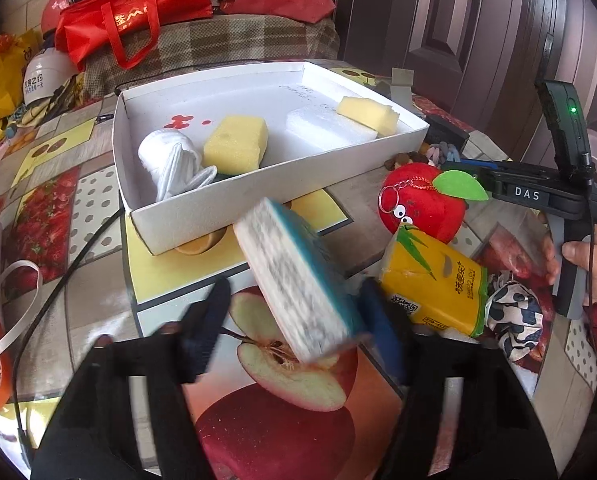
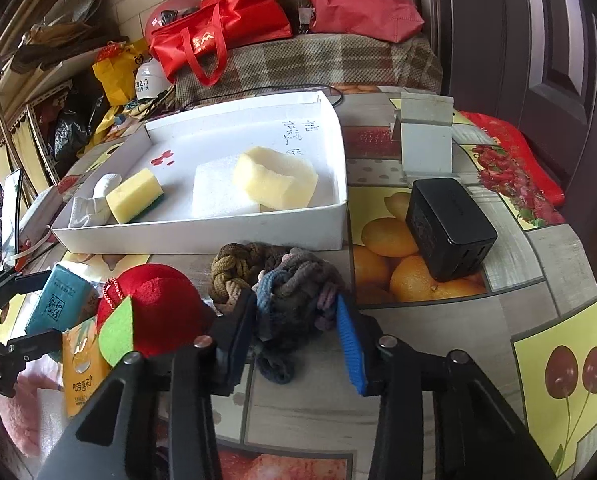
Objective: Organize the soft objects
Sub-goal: 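Grasp the blue tissue pack with the left gripper while the right grasps the grey rope toy, then carry the tissue pack and rope toy into the white box and open both grippers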
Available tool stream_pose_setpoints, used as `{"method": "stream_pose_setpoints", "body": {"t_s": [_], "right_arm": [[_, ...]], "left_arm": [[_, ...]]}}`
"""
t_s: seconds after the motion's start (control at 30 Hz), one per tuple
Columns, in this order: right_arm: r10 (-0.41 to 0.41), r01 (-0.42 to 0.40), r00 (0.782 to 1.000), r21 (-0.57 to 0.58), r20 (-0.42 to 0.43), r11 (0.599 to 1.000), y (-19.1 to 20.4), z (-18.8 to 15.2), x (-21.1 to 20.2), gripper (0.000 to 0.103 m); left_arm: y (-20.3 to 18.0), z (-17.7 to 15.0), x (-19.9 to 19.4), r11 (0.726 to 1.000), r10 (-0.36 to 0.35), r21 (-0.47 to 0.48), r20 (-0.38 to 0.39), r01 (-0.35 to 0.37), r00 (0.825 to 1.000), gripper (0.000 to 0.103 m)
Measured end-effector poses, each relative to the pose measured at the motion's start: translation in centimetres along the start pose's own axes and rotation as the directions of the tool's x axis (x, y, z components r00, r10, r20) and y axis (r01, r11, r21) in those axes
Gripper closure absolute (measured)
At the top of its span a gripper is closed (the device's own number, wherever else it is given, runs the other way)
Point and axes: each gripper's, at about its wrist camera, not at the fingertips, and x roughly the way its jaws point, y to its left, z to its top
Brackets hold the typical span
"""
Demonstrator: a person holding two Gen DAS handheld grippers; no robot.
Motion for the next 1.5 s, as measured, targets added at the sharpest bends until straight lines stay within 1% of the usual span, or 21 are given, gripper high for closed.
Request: {"method": "stream_pose_setpoints", "body": {"t_s": [0.03, 0.07, 0.13, 0.27, 0.33, 0.43, 0.5, 0.57, 0.63, 0.73, 0.83, 1.03, 1.2, 1.33, 1.5], "right_arm": [[0.006, -0.006, 1.000, 0.001, 0.014, 1.000, 0.0, -0.1, -0.3, 0.077], [0.012, -0.012, 1.000, 0.003, 0.029, 1.000, 0.0, -0.2, -0.7, 0.081], [0.014, -0.014, 0.998, 0.012, 0.061, 1.000, -0.2, -0.5, -1.6, 0.085], [0.003, -0.007, 0.992, 0.032, 0.128, 0.999, -0.5, -1.3, -3.4, 0.086], [-0.020, 0.014, 0.985, 0.037, 0.174, 0.999, -0.4, -1.4, -4.4, 0.086], [-0.081, 0.078, 0.960, 0.022, 0.266, 0.997, 0.3, -2.0, -6.1, 0.086], [-0.112, 0.122, 0.943, -0.015, 0.313, 0.992, 1.4, -2.2, -6.8, 0.086], [-0.131, 0.164, 0.932, -0.069, 0.338, 0.984, 2.6, -2.3, -7.0, 0.086], [-0.136, 0.190, 0.923, -0.121, 0.360, 0.974, 3.7, -2.4, -7.0, 0.086], [-0.140, 0.207, 0.917, -0.144, 0.373, 0.968, 4.2, -2.4, -7.0, 0.086], [-0.136, 0.196, 0.917, -0.127, 0.376, 0.972, 3.9, -2.3, -7.0, 0.086], [-0.130, 0.178, 0.913, -0.090, 0.386, 0.980, 4.3, -1.5, -6.0, 0.086], [-0.120, 0.166, 0.898, -0.074, 0.423, 0.983, 4.9, -0.5, -5.1, 0.086], [-0.090, 0.136, 0.898, -0.075, 0.431, 0.988, 5.4, 0.3, -4.3, 0.086], [-0.041, 0.096, 0.905, -0.108, 0.422, 0.990, 6.1, 1.5, -3.0, 0.086]], "left_arm": [[0.0, 0.0, 0.2, 1.000, 0.012, 0.000, -0.014, -0.012, 1.000, 0.076], [-0.1, 0.0, 0.3, 1.000, 0.003, 0.004, -0.018, -0.003, 1.000, 0.077], [-0.3, -0.1, -0.2, 1.000, -0.006, 0.010, 0.011, 0.005, 1.000, 0.077], [-0.2, -0.3, -2.3, 1.000, 0.013, 0.008, 0.110, -0.014, 0.994, 0.077], [0.0, -0.5, -3.6, 0.999, 0.037, -0.006, 0.176, -0.037, 0.984, 0.077], [0.5, -0.9, -5.1, 0.996, 0.085, -0.046, 0.250, -0.076, 0.965, 0.077], [0.8, -0.8, -5.4, 0.992, 0.120, -0.070, 0.270, -0.105, 0.955, 0.077], [0.8, -0.9, -5.6, 0.987, 0.153, -0.082, 0.288, -0.134, 0.945, 0.077], [0.5, -1.0, -6.0, 0.983, 0.183, -0.083, 0.314, -0.165, 0.932, 0.077], [-0.1, -1.3, -6.4, 0.974, 0.225, -0.073, 0.349, -0.213, 0.910, 0.077], [-0.5, -1.4, -6.6, 0.966, 0.258, -0.070, 0.373, -0.250, 0.891, 0.077], [-0.3, -0.5, -6.0, 0.959, 0.282, -0.083, 0.400, -0.273, 0.872, 0.077], [0.1, 0.9, -4.9, 0.954, 0.298, -0.107, 0.413, -0.279, 0.861, 0.077], [0.9, 2.1, -4.0, 0.952, 0.307, -0.132, 0.418, -0.277, 0.855, 0.077], [1.3, 3.6, -2.6, 0.951, 0.310, -0.131, 0.415, -0.281, 0.855, 0.077]]}}
